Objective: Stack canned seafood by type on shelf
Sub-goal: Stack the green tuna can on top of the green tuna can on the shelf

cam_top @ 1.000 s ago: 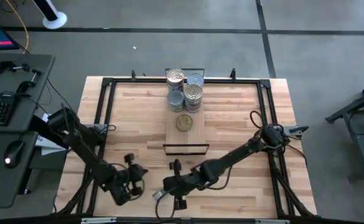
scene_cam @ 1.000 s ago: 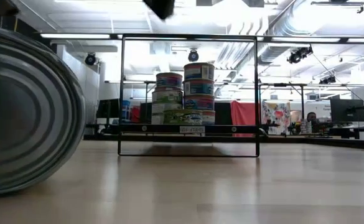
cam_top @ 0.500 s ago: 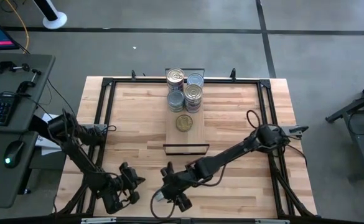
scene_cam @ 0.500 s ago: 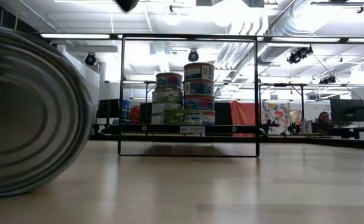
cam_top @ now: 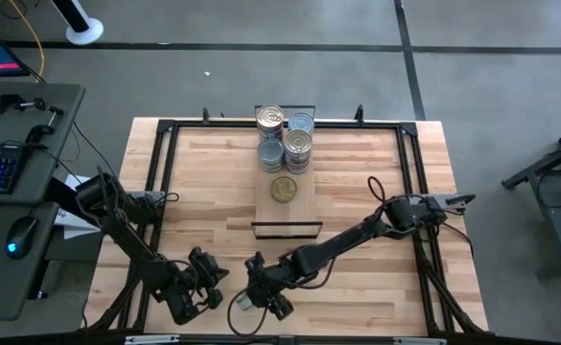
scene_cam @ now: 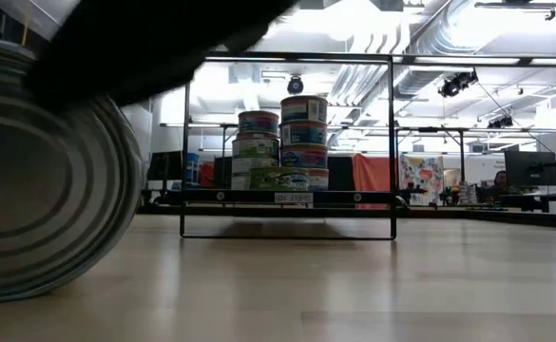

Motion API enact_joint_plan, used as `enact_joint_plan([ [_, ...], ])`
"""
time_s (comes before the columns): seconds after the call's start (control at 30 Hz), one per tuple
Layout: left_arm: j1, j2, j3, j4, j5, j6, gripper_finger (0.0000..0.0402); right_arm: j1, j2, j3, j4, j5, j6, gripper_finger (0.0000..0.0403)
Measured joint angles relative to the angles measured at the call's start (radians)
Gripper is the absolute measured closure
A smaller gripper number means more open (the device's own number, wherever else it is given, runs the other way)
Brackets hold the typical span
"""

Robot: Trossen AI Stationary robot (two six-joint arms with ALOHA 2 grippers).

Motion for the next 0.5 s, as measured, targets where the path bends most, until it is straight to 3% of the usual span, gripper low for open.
enact_joint_plan([
  [0.23, 0.018, 0.0, 0.0, -0.006, -0.008, 0.03, 0.0401, 0.0, 0.023, -0.001, 0.008, 0.037, -0.027, 0.0121],
  [0.37, 0.018, 0.0, 0.001, -0.025, -0.001, 0.142, 0.0401, 0.005, 0.023, 0.01, 0.017, 0.069, -0.018, 0.0193],
  [0.5, 0.018, 0.0, 0.001, -0.062, 0.0, 0.159, 0.0401, 0.01, 0.022, 0.039, -0.004, 0.062, 0.008, 0.0286],
])
